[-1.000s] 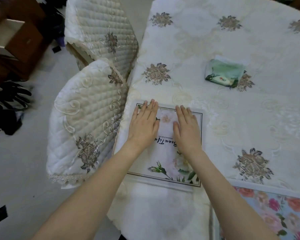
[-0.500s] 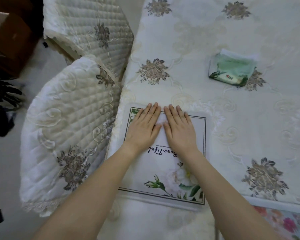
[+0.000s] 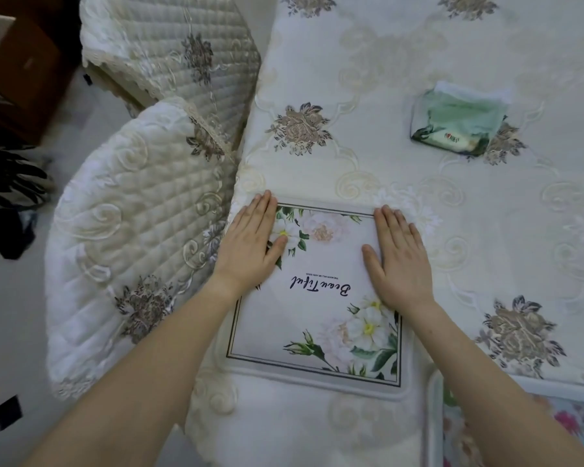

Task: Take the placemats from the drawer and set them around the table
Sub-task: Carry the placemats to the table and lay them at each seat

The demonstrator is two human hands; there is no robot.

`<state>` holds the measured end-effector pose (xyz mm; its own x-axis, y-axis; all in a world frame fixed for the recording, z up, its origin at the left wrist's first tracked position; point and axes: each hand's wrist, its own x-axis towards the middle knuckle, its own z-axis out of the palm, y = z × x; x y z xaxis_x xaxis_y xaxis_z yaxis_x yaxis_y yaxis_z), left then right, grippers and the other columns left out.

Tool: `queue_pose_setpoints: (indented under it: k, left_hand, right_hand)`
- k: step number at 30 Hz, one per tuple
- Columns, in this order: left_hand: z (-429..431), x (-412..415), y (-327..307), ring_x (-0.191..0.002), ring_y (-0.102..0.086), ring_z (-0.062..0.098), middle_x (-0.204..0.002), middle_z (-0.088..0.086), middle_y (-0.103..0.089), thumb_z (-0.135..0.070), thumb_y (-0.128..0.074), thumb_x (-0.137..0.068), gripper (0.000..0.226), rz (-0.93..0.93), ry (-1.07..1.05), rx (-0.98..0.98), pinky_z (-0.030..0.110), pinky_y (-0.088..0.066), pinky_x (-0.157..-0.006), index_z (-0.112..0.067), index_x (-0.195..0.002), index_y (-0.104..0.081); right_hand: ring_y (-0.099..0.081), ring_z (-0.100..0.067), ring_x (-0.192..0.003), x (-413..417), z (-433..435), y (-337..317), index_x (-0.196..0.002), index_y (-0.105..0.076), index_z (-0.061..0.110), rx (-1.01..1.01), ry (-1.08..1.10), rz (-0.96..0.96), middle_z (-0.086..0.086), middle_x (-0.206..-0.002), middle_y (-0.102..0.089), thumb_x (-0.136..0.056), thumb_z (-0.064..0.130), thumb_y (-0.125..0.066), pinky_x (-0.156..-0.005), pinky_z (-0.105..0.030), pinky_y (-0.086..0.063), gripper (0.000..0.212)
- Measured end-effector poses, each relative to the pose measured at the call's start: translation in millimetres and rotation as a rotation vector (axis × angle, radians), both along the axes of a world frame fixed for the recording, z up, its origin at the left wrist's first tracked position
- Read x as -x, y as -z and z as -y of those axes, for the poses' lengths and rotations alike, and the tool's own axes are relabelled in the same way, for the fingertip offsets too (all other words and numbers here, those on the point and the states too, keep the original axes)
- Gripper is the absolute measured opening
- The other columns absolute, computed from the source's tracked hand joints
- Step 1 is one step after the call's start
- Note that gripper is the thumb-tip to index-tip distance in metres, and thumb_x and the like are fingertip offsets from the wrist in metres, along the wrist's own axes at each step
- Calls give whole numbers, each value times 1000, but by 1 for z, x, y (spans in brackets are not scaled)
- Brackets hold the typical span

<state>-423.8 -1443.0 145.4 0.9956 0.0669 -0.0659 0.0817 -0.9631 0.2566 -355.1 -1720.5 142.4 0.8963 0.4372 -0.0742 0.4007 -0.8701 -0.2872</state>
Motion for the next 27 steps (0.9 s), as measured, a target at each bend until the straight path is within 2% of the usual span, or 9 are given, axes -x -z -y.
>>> queue_pose_setpoints:
  k: [3, 7, 9, 11, 13, 17, 22, 27]
  left_hand:
    - [0, -1, -5, -150, -7, 17, -162, 4, -10, -53, -20, -96, 72, -28, 7, -24, 28, 1, -120, -12, -155, -14]
    - [-2, -9, -29, -149, -16, 21, -160, 1, -23, -53, -15, -91, 71, -93, 25, -165, 41, 1, -120, -21, -153, -24]
    - [3, 0, -43, -149, -15, 23, -160, -1, -24, -49, -19, -96, 63, -31, 4, -176, 47, -1, -120, -24, -153, -25]
    - [15, 24, -50, -149, -13, 23, -160, -2, -21, -46, -25, -99, 58, 54, -30, -118, 47, -2, -120, -24, -153, -25]
    - [36, 60, -47, -149, -13, 22, -161, -3, -19, -42, -31, -100, 58, 91, -21, -61, 44, -1, -121, -23, -154, -24]
    - [82, 119, -19, -149, -17, 23, -160, -1, -19, -39, -31, -100, 56, 23, 22, -6, 46, -12, -119, -19, -152, -29]
    - [91, 129, 0, -150, -4, 21, -163, 0, -10, -37, -24, -103, 56, -18, 32, -21, 45, -9, -121, -17, -155, -18]
    - [79, 132, 0, -150, -5, 19, -163, 0, -12, -42, -25, -101, 58, -38, 97, -13, 45, -12, -121, -21, -155, -17]
  right_hand:
    - [-3, -13, -151, 2, 2, -2, -156, -8, 18, 30, -11, -19, 1, -164, -9, -101, 47, -22, -123, -35, -3, 64]
    - [-11, -19, -150, -10, -4, -26, -156, -16, 19, 106, -16, -112, -4, -163, -15, -99, 43, -26, -121, -36, -12, 63]
    - [-21, -27, -148, 2, -9, -44, -154, -25, 18, 87, -20, -43, -10, -160, -24, -97, 37, -27, -120, -41, -18, 60]
    - [-26, -31, -146, 38, -20, -53, -152, -31, 15, 40, -47, 46, -11, -157, -32, -96, 34, -27, -119, -46, -21, 58]
    - [-25, -29, -146, 86, -33, -50, -150, -34, 17, -27, -42, 45, -6, -156, -34, -98, 33, -30, -119, -47, -20, 54]
    - [-24, -25, -147, 147, -49, -27, -150, -36, 20, -86, 3, -13, -1, -157, -31, -99, 35, -30, -119, -43, -11, 54]
    - [-7, -20, -151, 157, -52, -4, -154, -25, 21, 20, -15, 0, 3, -161, -19, -101, 38, -24, -122, -44, -5, 55]
    - [-4, -18, -151, 156, -47, -4, -154, -22, 24, 19, -40, -23, 4, -162, -17, -101, 42, -22, -122, -44, -6, 57]
